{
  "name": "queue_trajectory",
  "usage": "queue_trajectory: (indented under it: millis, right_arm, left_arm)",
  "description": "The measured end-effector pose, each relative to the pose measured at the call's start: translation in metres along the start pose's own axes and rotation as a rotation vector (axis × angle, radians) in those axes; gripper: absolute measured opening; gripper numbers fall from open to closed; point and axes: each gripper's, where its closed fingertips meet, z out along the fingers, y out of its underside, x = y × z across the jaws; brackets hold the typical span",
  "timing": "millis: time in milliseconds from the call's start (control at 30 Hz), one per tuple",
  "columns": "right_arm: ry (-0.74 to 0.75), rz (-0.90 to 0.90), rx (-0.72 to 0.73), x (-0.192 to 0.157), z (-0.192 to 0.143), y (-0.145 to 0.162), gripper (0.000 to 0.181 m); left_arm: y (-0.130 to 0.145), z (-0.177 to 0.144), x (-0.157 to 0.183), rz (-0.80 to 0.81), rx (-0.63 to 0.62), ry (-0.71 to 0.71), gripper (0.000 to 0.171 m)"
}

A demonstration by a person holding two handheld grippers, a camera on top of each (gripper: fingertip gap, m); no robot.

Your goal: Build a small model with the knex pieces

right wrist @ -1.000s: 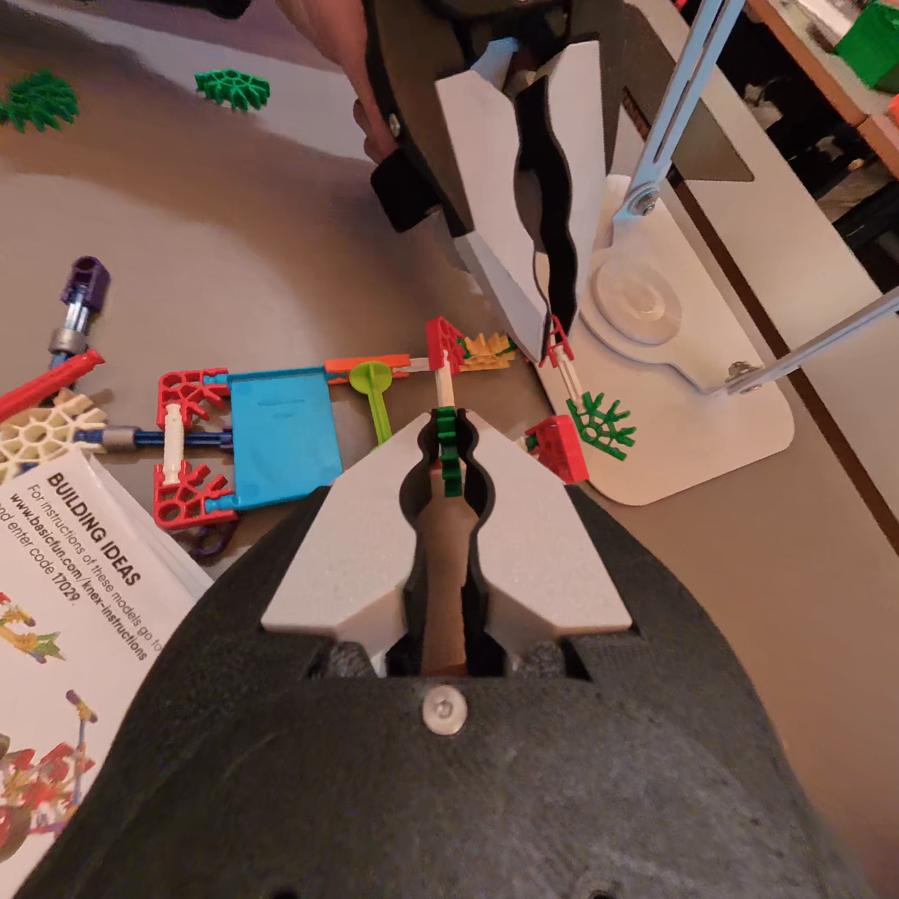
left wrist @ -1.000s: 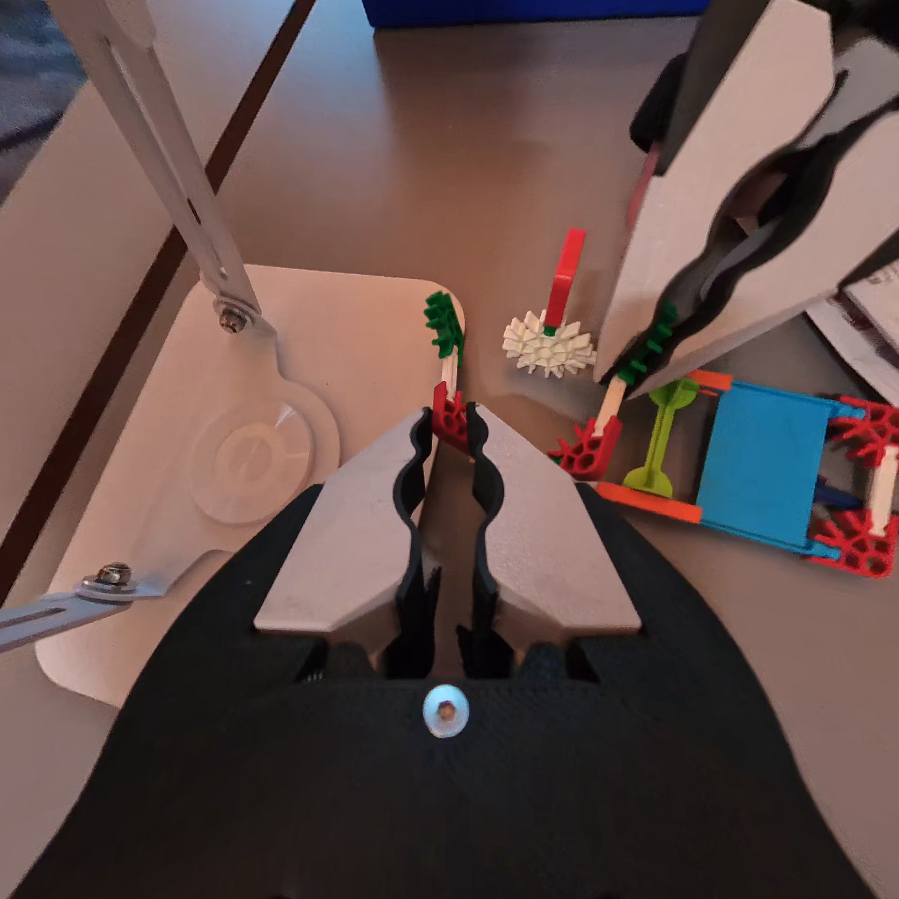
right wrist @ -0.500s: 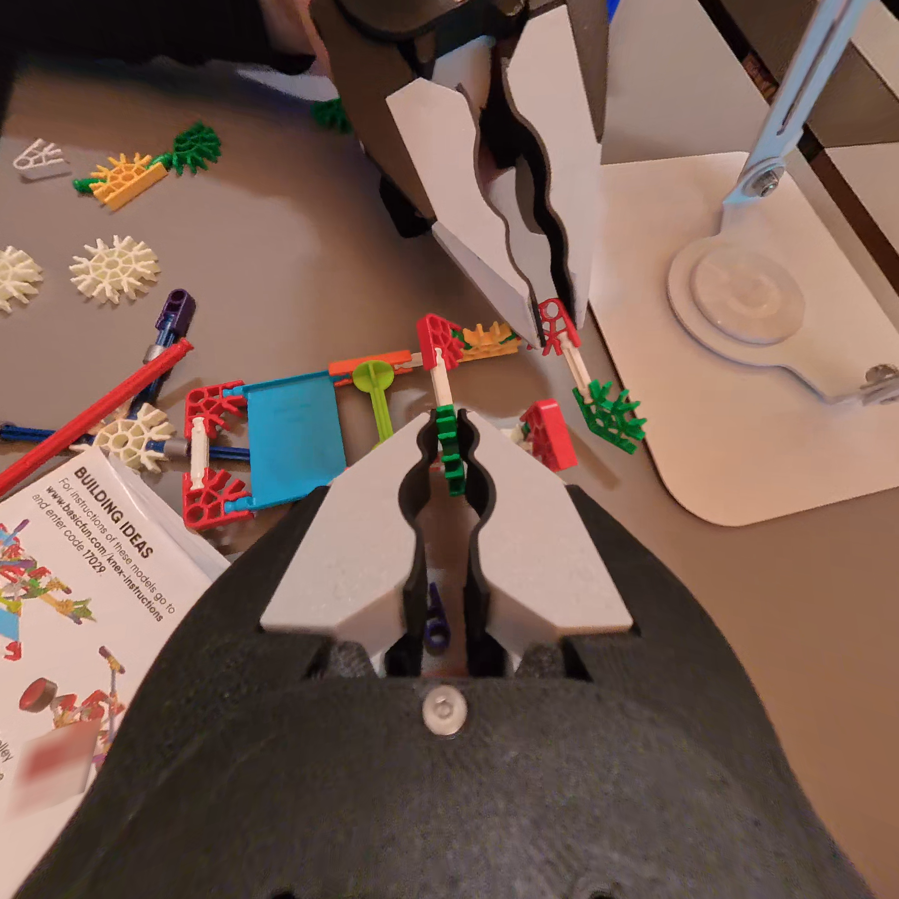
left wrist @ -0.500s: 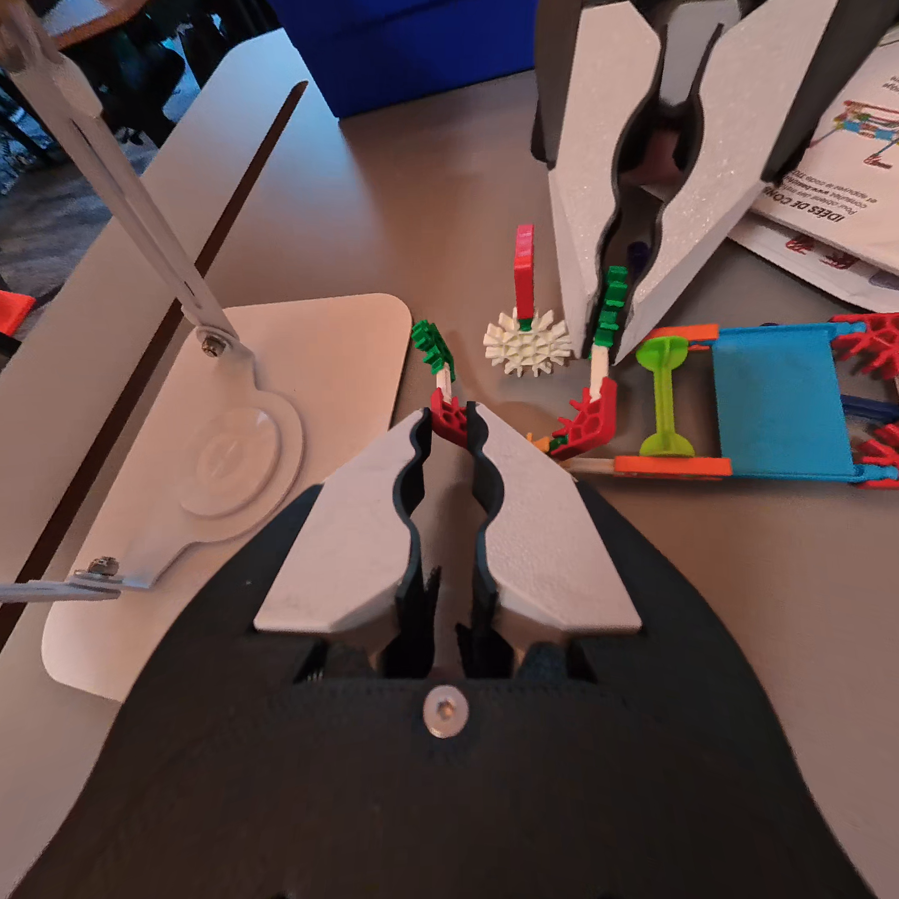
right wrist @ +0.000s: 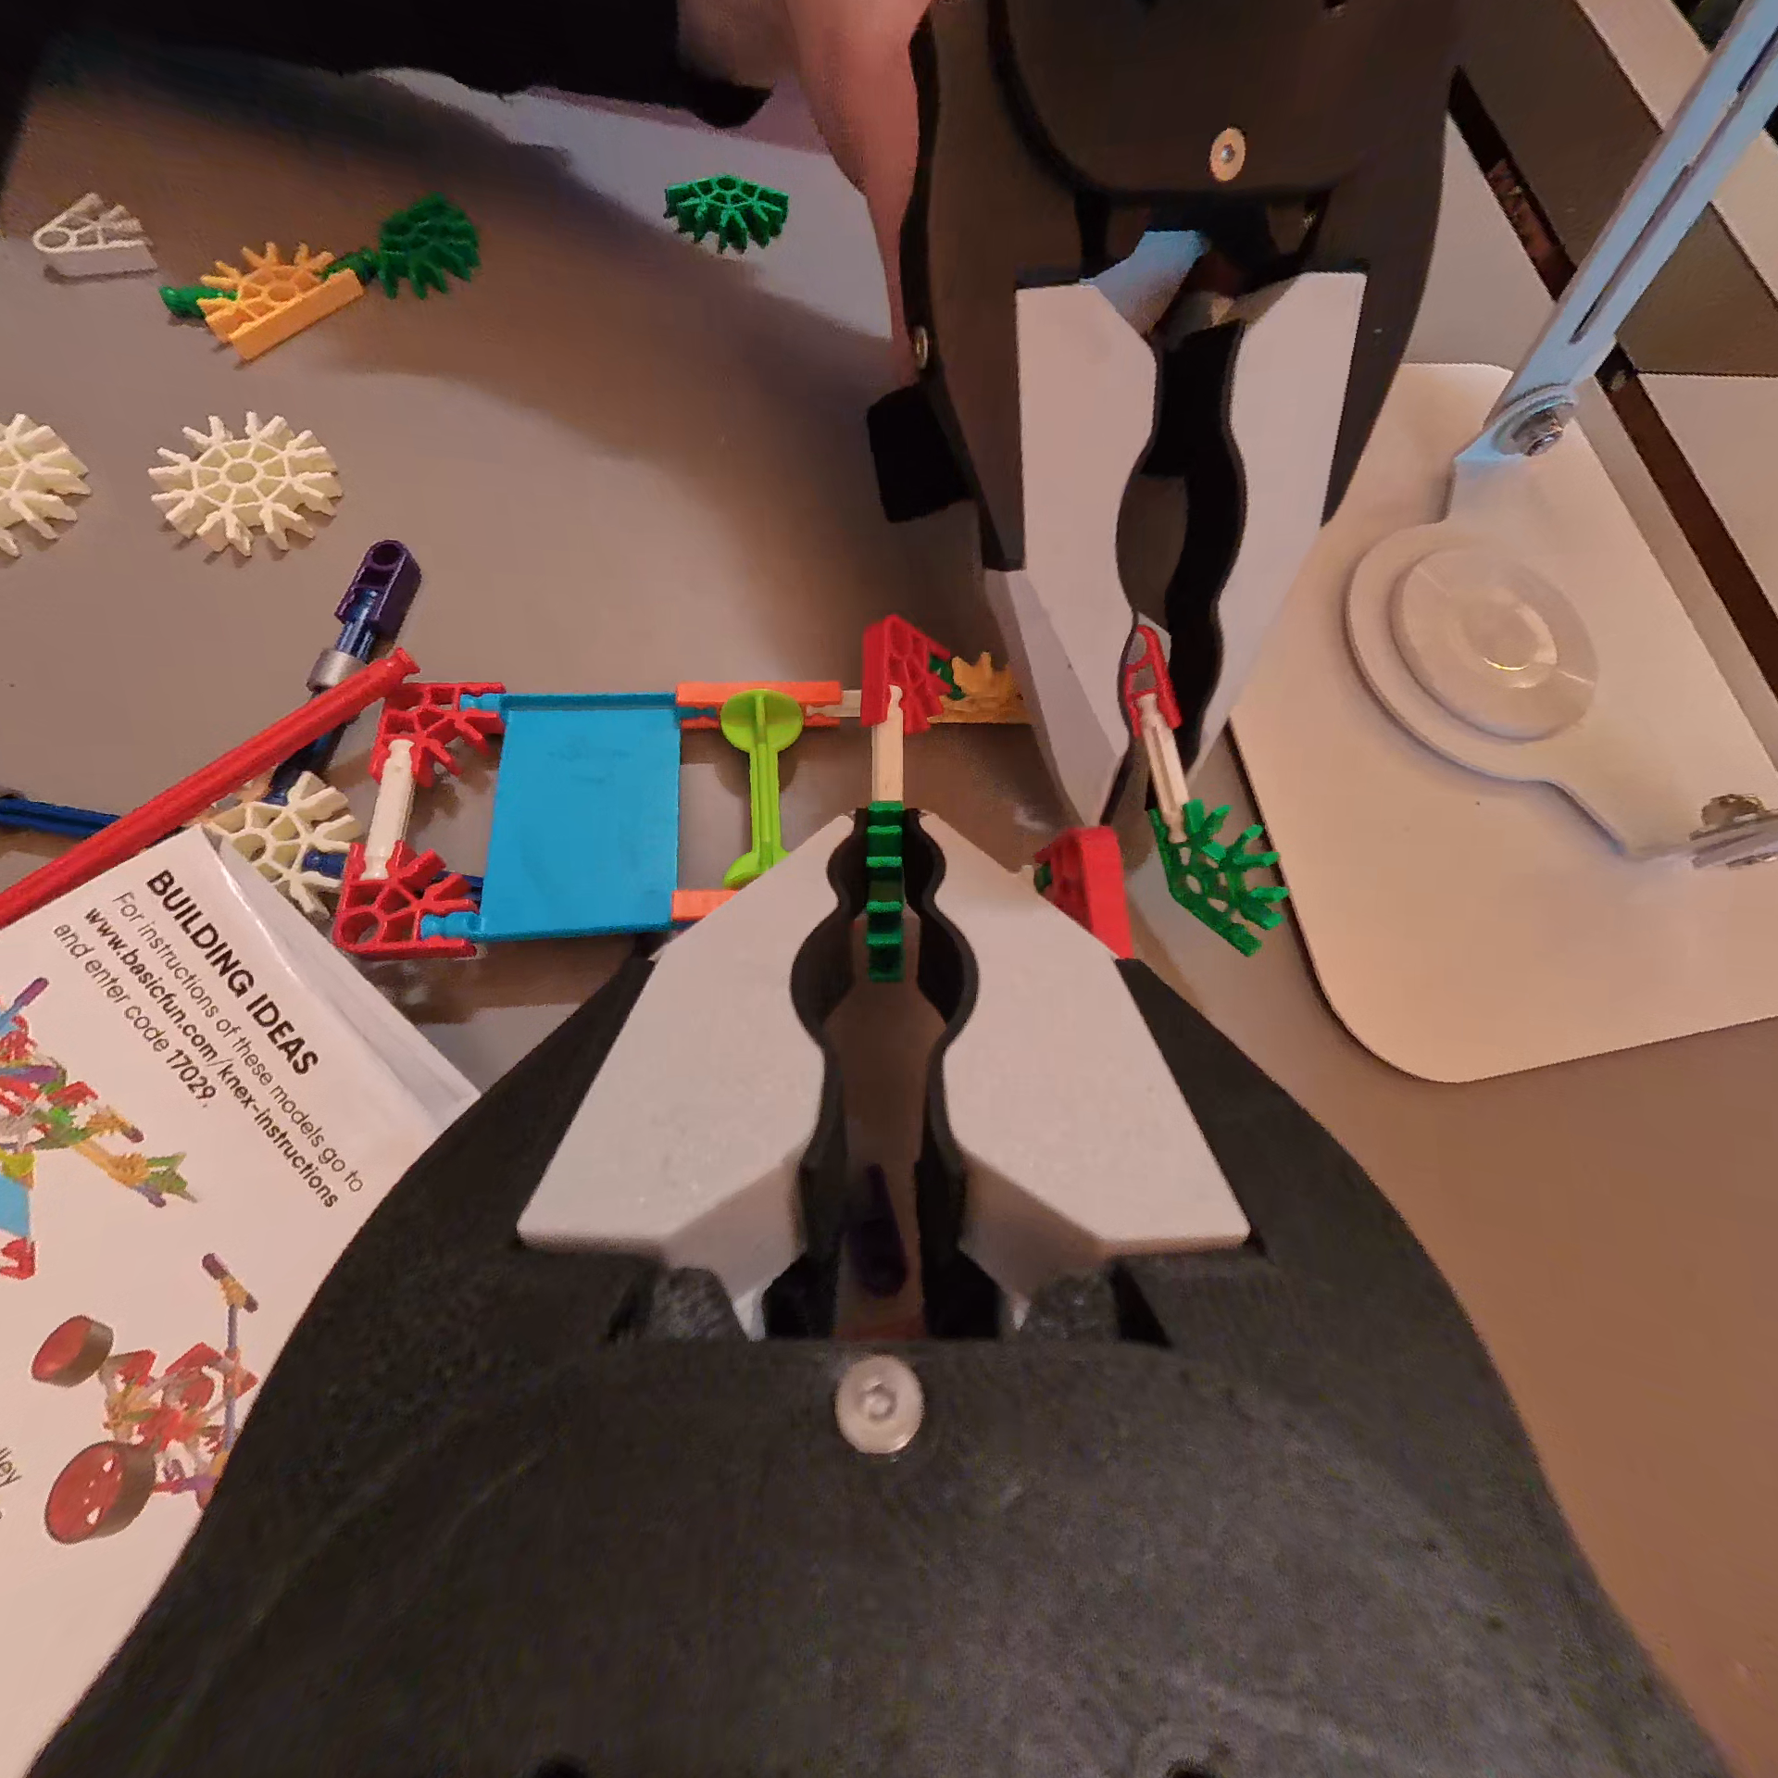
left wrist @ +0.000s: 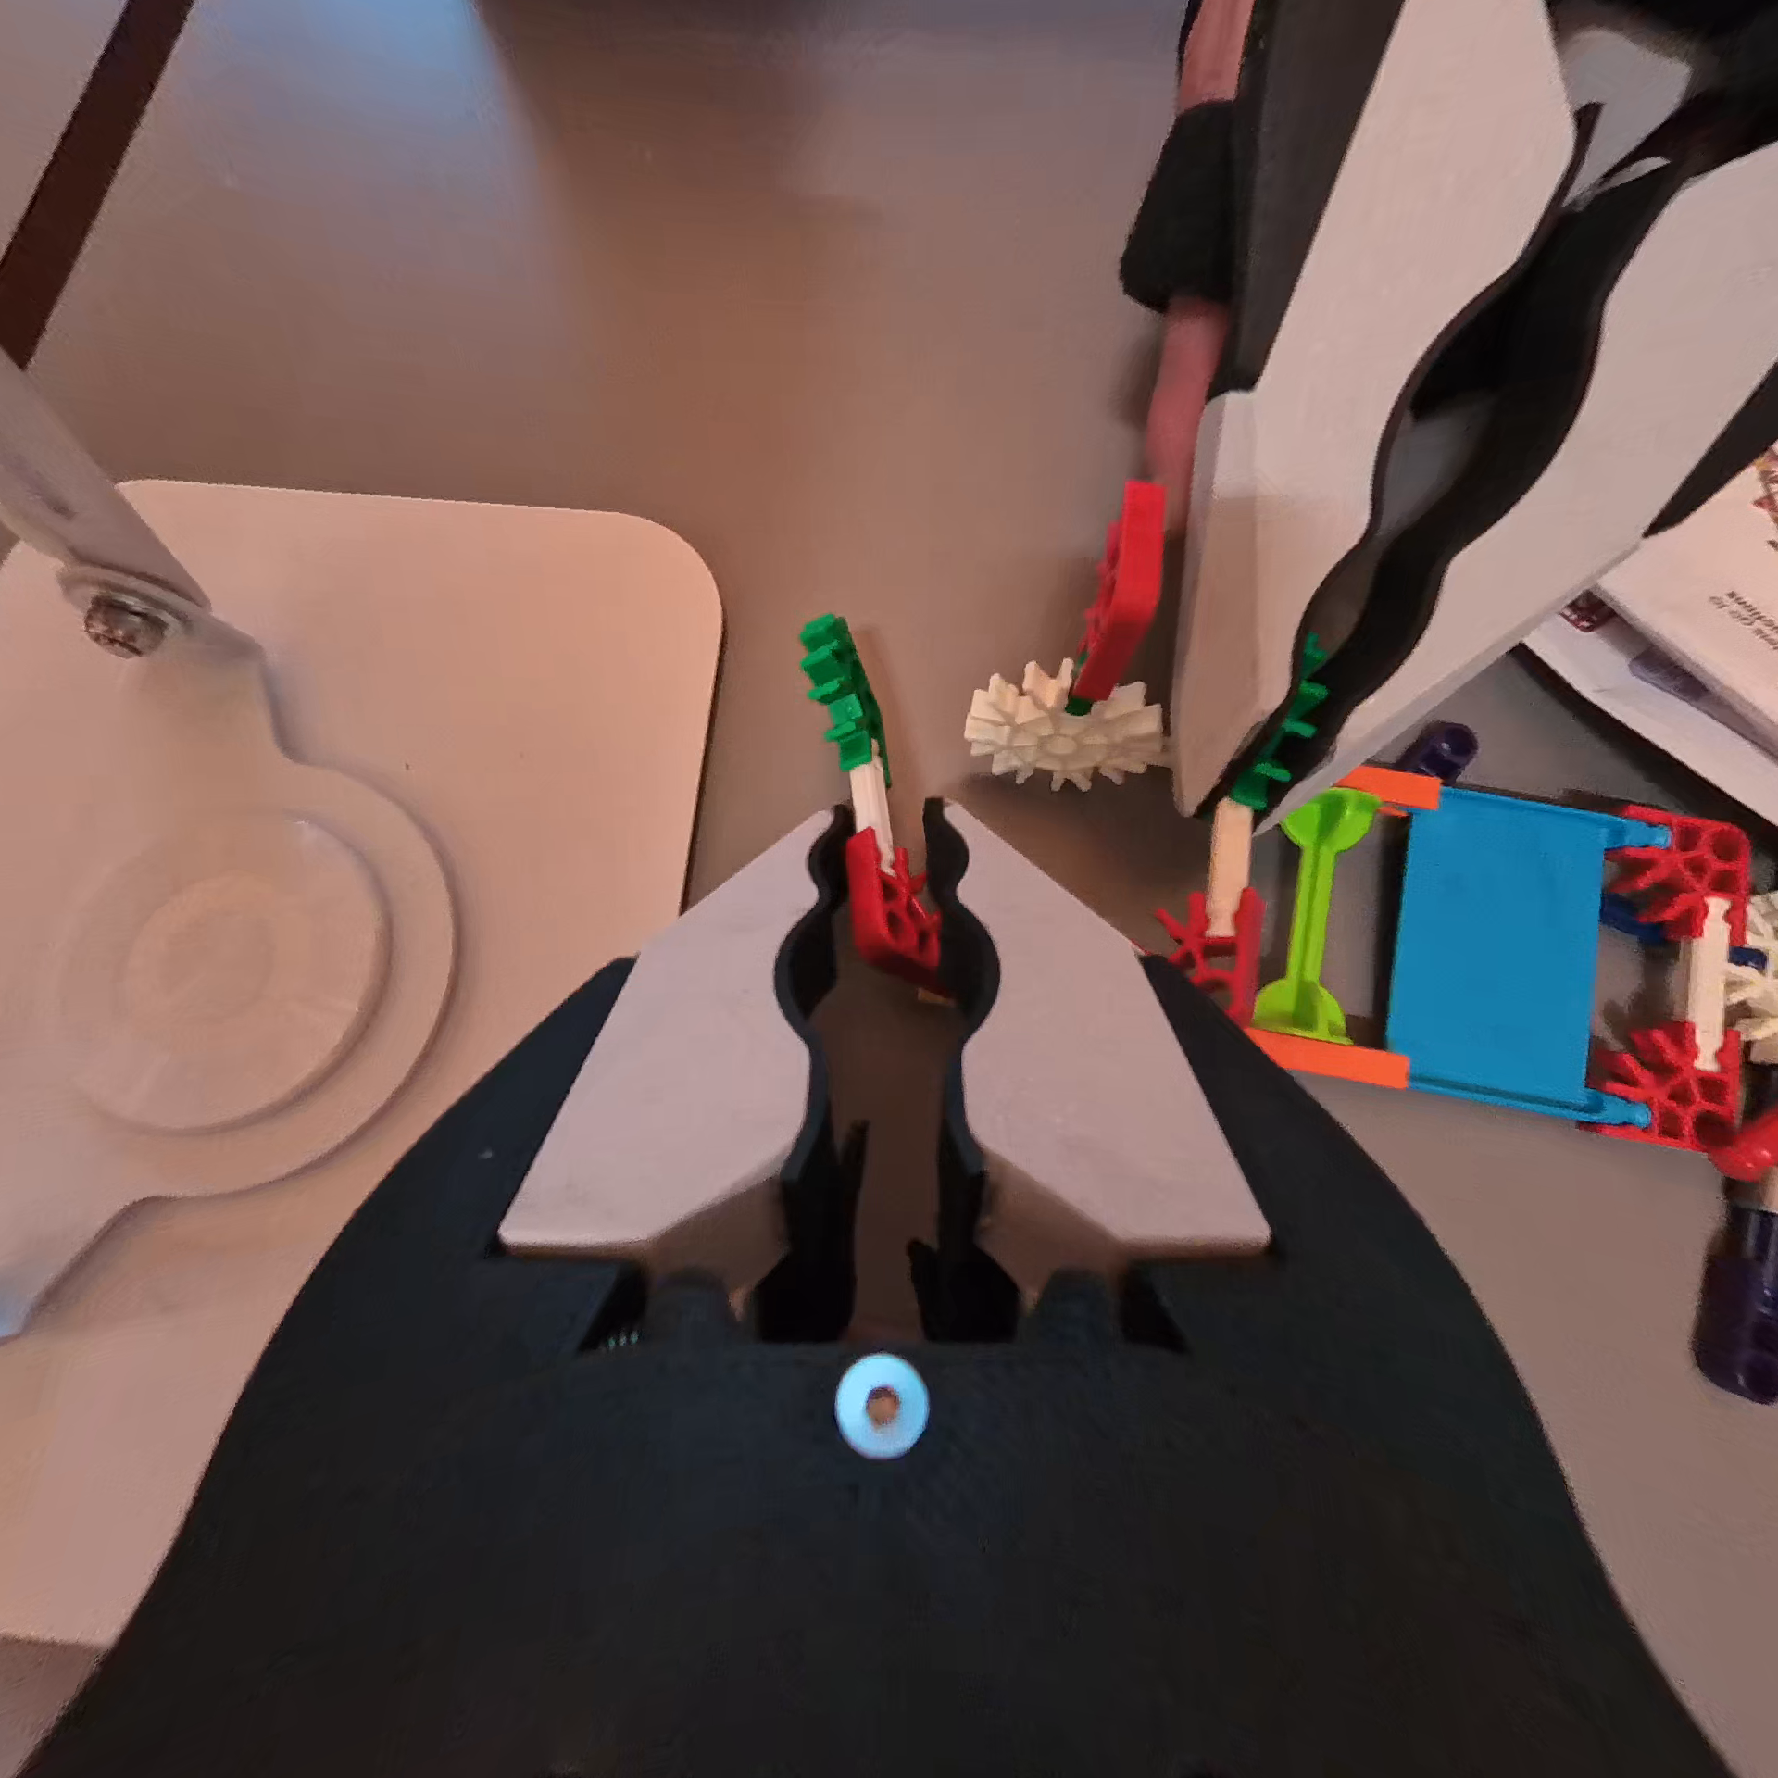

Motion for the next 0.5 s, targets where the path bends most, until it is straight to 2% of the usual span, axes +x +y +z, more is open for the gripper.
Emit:
queue_trajectory:
  millis: [267, 500]
  right_arm:
    - [-0.046, 0.030, 0.006, -0.006, 0.001, -0.001, 0.004]
    - [-0.056, 0.052, 0.029, -0.005, -0.003, -0.005, 0.004]
  left_arm:
    - [-0.006, -0.011, 0.008, 0.167, 0.127, -0.030, 0.013]
    - [-0.015, -0.021, 0.013, 0.168, 0.244, -0.014, 0.012]
